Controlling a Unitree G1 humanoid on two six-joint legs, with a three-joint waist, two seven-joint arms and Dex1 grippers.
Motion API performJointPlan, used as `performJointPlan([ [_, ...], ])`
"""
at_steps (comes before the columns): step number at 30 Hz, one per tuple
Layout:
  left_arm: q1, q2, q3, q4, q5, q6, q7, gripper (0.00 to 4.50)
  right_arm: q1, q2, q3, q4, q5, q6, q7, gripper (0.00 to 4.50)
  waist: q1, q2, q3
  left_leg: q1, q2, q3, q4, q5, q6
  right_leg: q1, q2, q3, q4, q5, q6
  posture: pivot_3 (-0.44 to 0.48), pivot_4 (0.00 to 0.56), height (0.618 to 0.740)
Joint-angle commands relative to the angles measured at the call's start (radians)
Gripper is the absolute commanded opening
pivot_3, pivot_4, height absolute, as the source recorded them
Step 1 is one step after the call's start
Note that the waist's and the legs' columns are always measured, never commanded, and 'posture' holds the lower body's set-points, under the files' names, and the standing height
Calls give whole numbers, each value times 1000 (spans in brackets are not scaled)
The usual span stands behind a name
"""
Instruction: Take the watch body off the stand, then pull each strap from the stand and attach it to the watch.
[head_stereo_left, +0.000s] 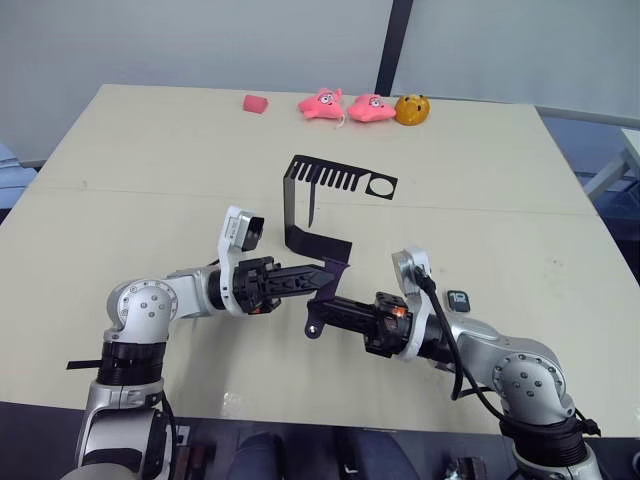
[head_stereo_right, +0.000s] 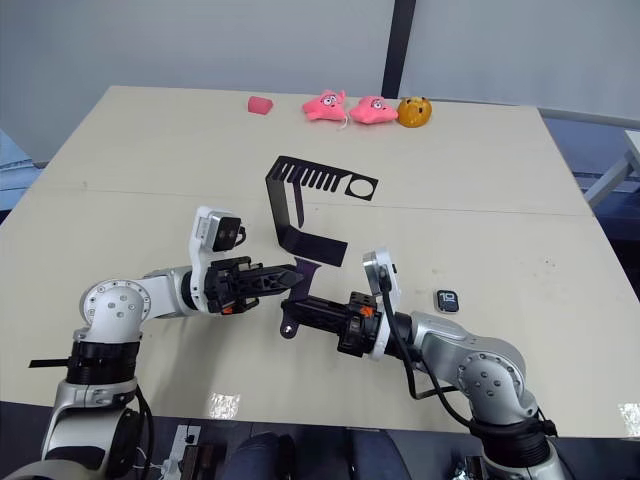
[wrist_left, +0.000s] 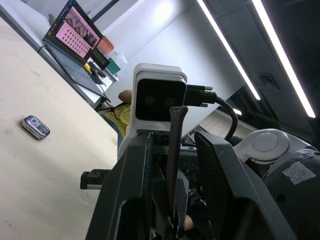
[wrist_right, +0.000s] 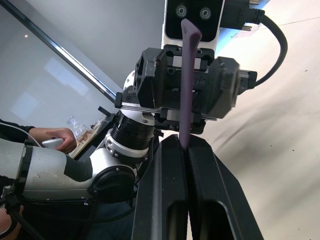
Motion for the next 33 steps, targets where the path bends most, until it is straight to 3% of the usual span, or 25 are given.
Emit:
performJointPlan([
  [1,-7,-6,-1,-33,-9,-14,-9,1405,-3,2,1,-19,4,-1,1,0,0,0,0,0,0,0,0,0,0,0,0,0,0,0,0,0,150,740],
  [15,0,-12,-19,-28,2,-35,-16,1405,-1,8,2,-17,-8,-3,3,0,0,0,0,0,0,0,0,0,0,0,0,0,0,0,0,0,150,740],
  [18,2,-13,-20,-25,2,-41,-15,49,1,7,1,-20,-6,-2,2,0,0,0,0,0,0,0,1,0,0,0,0,0,1,0,0,0,150,740],
  [29,18,-11,-4,-29,-4,-52,-22,9,19,-7,-3,-30,-25,-5,-4,0,0,0,0,0,0,0,1,0,0,0,0,0,1,0,0,0,150,740],
  [33,29,3,8,-59,4,-82,-40,0,41,-32,-51,-64,-17,-21,-20,1413,1,0,0,0,0,0,1,0,0,0,0,0,1,0,0,0,150,740],
])
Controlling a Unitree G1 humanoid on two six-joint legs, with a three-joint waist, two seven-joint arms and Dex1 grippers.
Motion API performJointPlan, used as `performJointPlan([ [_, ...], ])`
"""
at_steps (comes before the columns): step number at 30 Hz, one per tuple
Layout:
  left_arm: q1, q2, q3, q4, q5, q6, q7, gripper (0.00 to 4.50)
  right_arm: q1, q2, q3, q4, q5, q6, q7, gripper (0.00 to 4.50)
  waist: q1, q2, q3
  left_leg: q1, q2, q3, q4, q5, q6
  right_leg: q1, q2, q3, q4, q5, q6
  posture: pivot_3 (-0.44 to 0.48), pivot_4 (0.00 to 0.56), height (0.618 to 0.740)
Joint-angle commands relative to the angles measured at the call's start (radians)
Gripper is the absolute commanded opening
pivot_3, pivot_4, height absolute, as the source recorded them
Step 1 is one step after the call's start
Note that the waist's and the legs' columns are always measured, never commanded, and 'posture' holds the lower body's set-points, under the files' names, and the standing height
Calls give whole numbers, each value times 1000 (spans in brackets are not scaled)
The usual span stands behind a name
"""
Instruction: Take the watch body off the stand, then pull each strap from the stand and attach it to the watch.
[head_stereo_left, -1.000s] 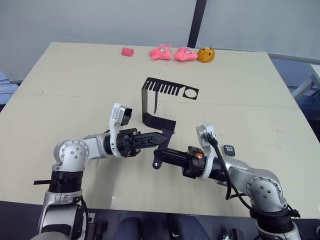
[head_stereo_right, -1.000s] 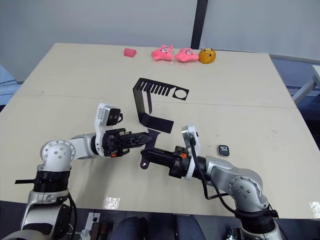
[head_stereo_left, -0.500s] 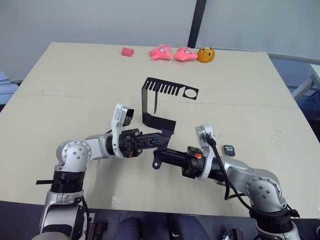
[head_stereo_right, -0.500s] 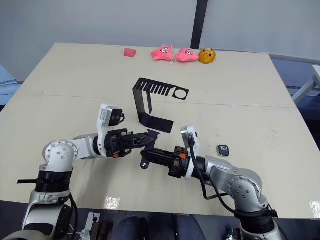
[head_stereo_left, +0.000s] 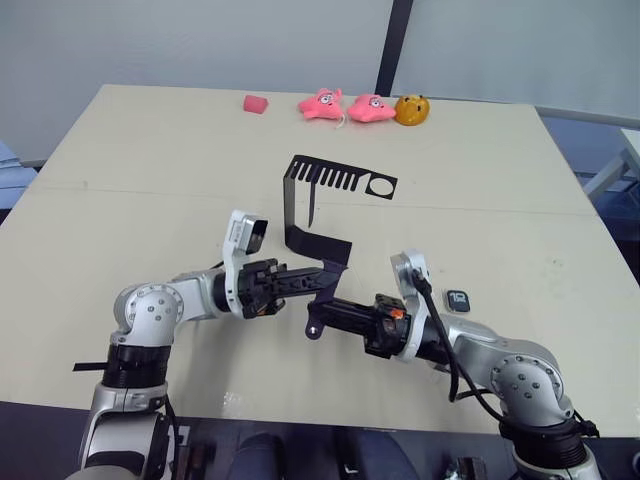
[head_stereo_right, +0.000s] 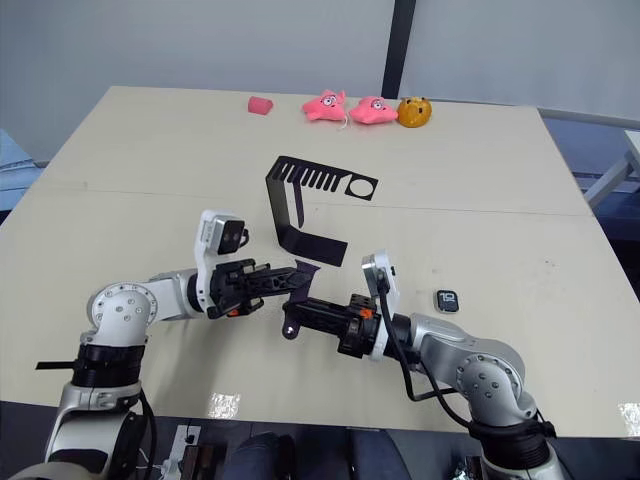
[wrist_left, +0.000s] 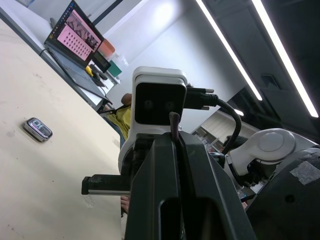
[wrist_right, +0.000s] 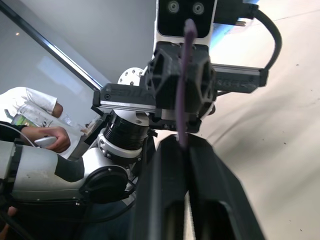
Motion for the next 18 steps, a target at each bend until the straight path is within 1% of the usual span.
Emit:
performJointPlan([
  [1,7,18,28,-56,-6,-45,-32,0,23,-39,-54,-82,1,-25,-5,1898,0,0,0,0,0,0,0,0,0,0,0,0,0,0,0,0,150,740],
  [4,22,48,49,-97,37,-124,-38,0,109,-150,-113,-185,-81,-65,36,3364,2,0,0,0,0,0,0,0,0,0,0,0,0,0,0,0,150,740],
  [5,32,63,50,-113,75,-170,-43,0,152,-186,-142,-219,-129,-98,45,3775,3,0,0,0,0,0,-1,0,0,0,0,0,-1,0,0,0,150,740],
  [6,45,79,44,-129,123,-230,-54,0,196,-215,-169,-245,-178,-138,58,4291,3,0,0,0,0,0,-1,0,0,0,0,0,-1,0,0,0,150,740],
  [7,59,96,41,-141,157,-274,-67,0,245,-243,-198,-268,-224,-178,78,4437,4,0,0,0,0,0,-1,0,0,0,0,0,-2,0,0,0,150,740],
  [9,85,120,48,-151,232,-380,-76,0,363,-249,-296,-284,-337,-327,129,4437,6,0,0,0,-1,0,-2,0,0,1,0,0,-3,0,0,0,150,740],
  [12,113,146,69,-148,284,-462,-80,0,530,-265,-416,-252,-507,-485,170,4437,9,0,0,1,-1,0,-2,0,0,3,1,0,-3,0,0,0,150,740],
  [13,120,150,78,-143,296,-489,-83,0,573,-252,-462,-231,-551,-539,174,4437,11,-1,0,1,-1,0,-2,0,0,3,1,0,-3,0,1,0,150,740],
  [15,134,162,88,-128,332,-539,-83,0,633,-202,-545,-200,-571,-603,155,4437,13,-1,-1,2,-1,0,-2,0,0,3,1,0,-3,0,1,0,150,740],
  [17,148,176,99,-109,362,-582,-86,0,713,-178,-605,-169,-631,-690,190,4437,13,-1,-1,3,-1,0,-2,0,0,4,1,1,-2,1,1,0,150,740],
  [18,151,184,111,-95,374,-601,-82,0,776,-165,-634,-138,-686,-762,223,4437,14,-1,-1,3,-1,0,-2,0,0,4,1,1,-2,1,1,0,150,740],
])
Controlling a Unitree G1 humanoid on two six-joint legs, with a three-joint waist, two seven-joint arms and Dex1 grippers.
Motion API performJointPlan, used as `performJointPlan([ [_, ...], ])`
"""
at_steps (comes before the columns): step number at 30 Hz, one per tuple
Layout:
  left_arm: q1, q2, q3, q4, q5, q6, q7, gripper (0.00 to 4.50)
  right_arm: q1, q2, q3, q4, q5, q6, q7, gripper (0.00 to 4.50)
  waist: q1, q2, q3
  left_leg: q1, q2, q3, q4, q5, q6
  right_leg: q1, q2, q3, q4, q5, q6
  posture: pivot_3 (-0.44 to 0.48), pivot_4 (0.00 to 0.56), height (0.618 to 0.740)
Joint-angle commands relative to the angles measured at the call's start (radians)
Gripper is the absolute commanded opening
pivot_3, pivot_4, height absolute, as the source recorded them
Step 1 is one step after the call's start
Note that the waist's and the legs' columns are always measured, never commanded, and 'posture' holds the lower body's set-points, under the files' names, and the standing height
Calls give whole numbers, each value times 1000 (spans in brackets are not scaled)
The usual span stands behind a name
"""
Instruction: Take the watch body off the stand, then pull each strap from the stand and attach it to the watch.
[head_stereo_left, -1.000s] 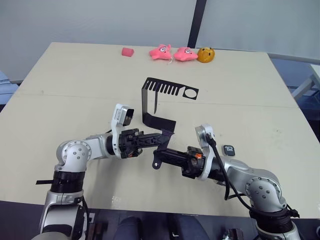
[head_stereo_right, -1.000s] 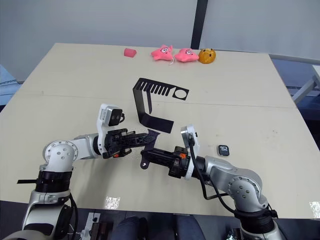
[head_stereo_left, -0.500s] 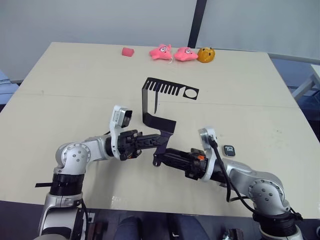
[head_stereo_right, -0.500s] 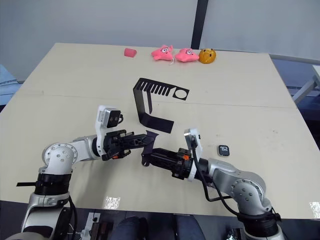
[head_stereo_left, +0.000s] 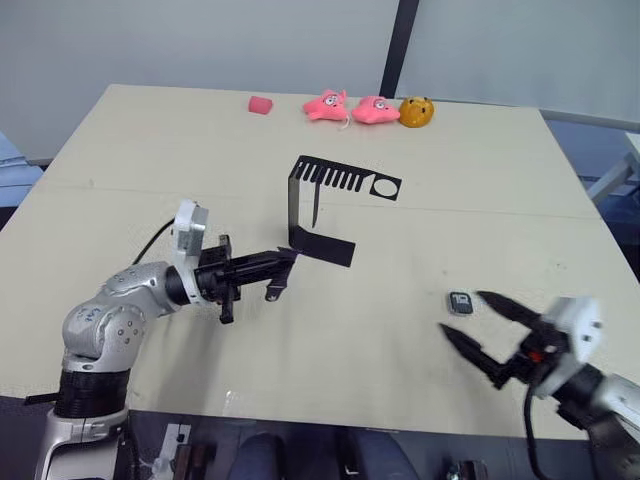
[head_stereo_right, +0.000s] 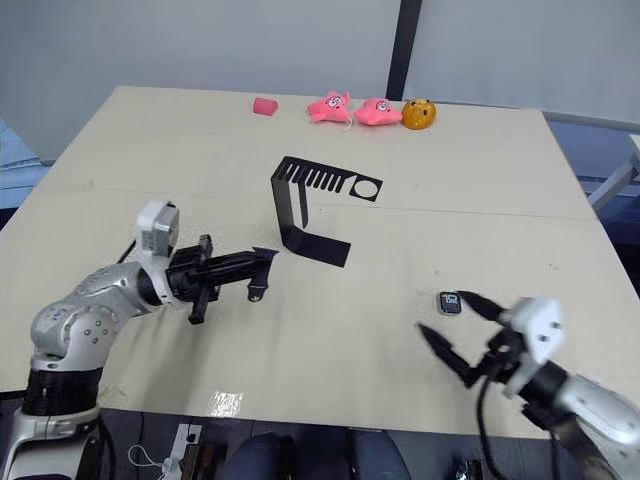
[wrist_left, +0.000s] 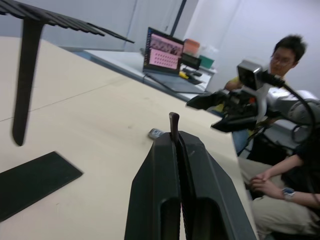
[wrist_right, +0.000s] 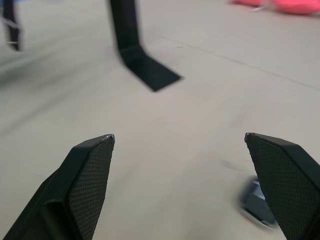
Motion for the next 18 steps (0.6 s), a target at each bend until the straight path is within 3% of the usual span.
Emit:
performJointPlan([
  [1,12,24,48,26,43,-81,-4,0,142,28,-109,53,-132,-211,90,4437,4,0,0,0,0,0,0,0,0,0,0,0,0,0,0,0,150,740],
  [6,65,79,130,138,122,-194,0,0,295,186,-284,283,-154,-388,47,4437,10,1,0,1,-1,0,-2,0,0,0,0,0,0,0,0,0,150,740],
  [9,86,93,149,179,146,-244,-6,0,311,226,-313,348,-147,-429,45,4437,6,1,0,2,0,1,-5,-1,0,0,-1,0,-1,-1,-2,0,150,740],
  [15,76,127,166,240,176,-305,-40,0,287,248,-307,355,-121,-434,15,4437,-8,1,0,3,-1,1,-5,-2,5,0,-3,0,1,1,-2,0,150,740],
  [18,58,128,149,221,157,-290,-56,0,244,250,-255,262,-97,-363,-42,4437,-12,1,0,3,-1,0,-5,-2,4,0,-3,0,1,1,-3,0,150,740],
])
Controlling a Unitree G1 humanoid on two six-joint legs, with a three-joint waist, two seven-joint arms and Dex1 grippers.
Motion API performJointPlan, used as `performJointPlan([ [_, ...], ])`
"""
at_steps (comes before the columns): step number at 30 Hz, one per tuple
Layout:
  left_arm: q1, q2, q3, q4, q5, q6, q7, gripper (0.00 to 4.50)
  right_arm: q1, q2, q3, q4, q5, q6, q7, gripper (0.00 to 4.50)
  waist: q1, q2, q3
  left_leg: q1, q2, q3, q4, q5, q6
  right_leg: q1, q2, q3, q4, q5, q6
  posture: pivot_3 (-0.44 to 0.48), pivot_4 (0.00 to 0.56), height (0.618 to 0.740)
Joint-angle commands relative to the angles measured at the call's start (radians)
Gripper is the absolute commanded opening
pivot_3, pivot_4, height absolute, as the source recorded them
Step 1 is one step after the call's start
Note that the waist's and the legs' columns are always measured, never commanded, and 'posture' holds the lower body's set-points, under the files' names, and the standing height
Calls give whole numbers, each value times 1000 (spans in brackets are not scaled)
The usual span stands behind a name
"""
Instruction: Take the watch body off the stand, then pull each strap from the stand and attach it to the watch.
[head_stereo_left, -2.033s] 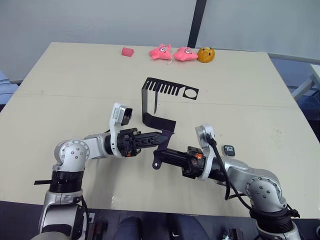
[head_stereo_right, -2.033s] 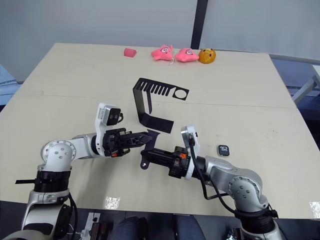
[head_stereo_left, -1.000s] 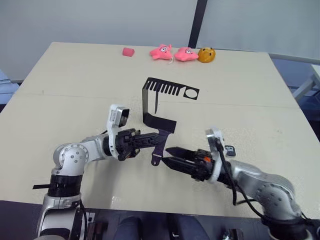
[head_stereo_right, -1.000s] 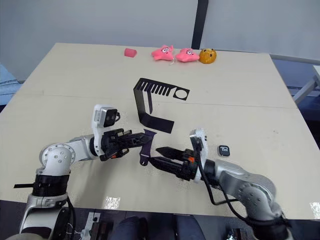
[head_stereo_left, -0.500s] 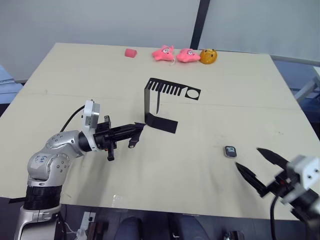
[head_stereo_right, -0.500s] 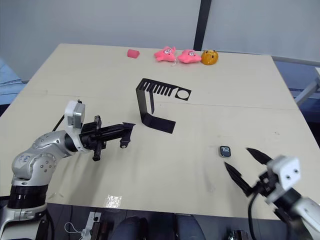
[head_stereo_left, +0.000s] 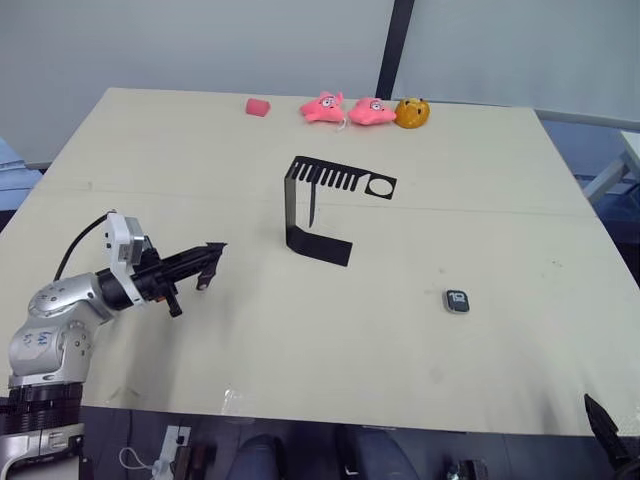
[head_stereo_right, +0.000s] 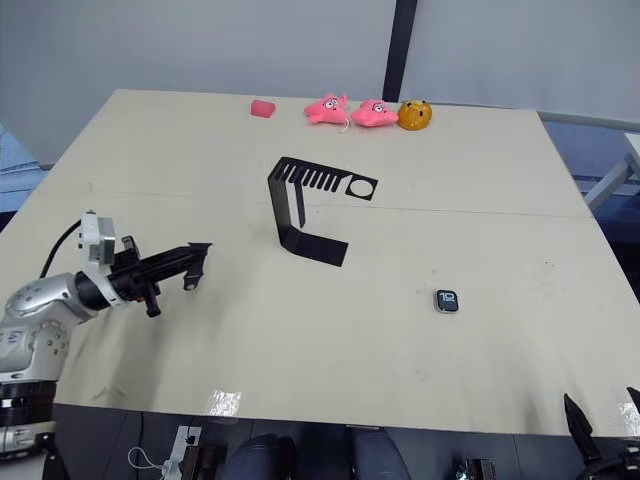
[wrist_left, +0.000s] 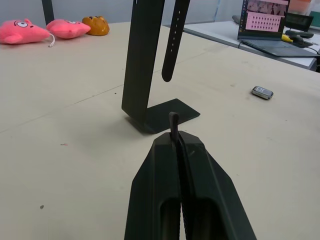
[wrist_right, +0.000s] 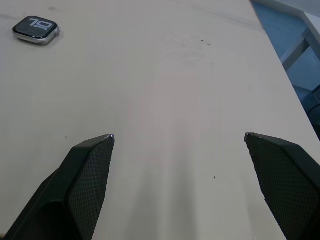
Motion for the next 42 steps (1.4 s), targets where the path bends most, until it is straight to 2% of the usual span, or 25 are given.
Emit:
performJointPlan([
  [1,-31,6,1,-35,-21,-2,-26,0,-35,3,44,-137,41,69,-77,4437,-3,0,0,0,0,0,0,1,-2,0,0,0,1,0,0,0,150,740],
  [4,-61,-18,-19,-66,-36,11,-23,0,-89,4,112,-265,51,188,-183,4437,-1,1,0,0,0,0,0,2,-3,0,0,0,1,0,0,0,150,740],
  [9,-126,-97,-123,-205,-82,62,-22,0,-246,-1,318,-504,95,569,-477,4437,1,0,-1,-1,0,-1,2,3,-5,-1,0,0,3,0,0,0,150,740],
  [12,-154,-120,-174,-261,-92,93,-29,0,-342,5,397,-548,76,700,-587,4437,2,0,-1,-3,0,-1,4,3,-5,-2,0,0,3,0,1,0,150,740],
  [17,-168,-113,-243,-281,-92,84,-131,0,-471,18,485,-540,26,849,-709,4437,-3,1,-1,-3,0,0,4,6,-6,-3,2,1,3,0,0,0,150,740],
  [21,-175,-99,-305,-256,-39,16,-239,0,-538,21,525,-497,-9,923,-741,4437,-3,1,-1,-3,0,1,4,6,-6,-3,3,1,4,0,0,0,150,740],
  [24,-189,-90,-356,-259,5,2,-265,0,-580,12,559,-445,-12,972,-719,4437,-3,1,-1,-3,0,1,4,6,-6,-3,3,1,3,0,0,0,150,740],
  [34,-211,-89,-369,-264,11,21,-255,0,-651,19,573,-313,-63,958,-695,4437,-4,0,-1,-3,0,1,5,6,-5,-3,3,2,3,0,1,0,150,740],
  [42,-205,-79,-361,-274,10,30,-247,0,-628,-7,556,-292,-67,961,-655,4437,-3,0,-2,-4,0,1,5,6,-5,-3,3,2,3,0,1,0,150,740],
])
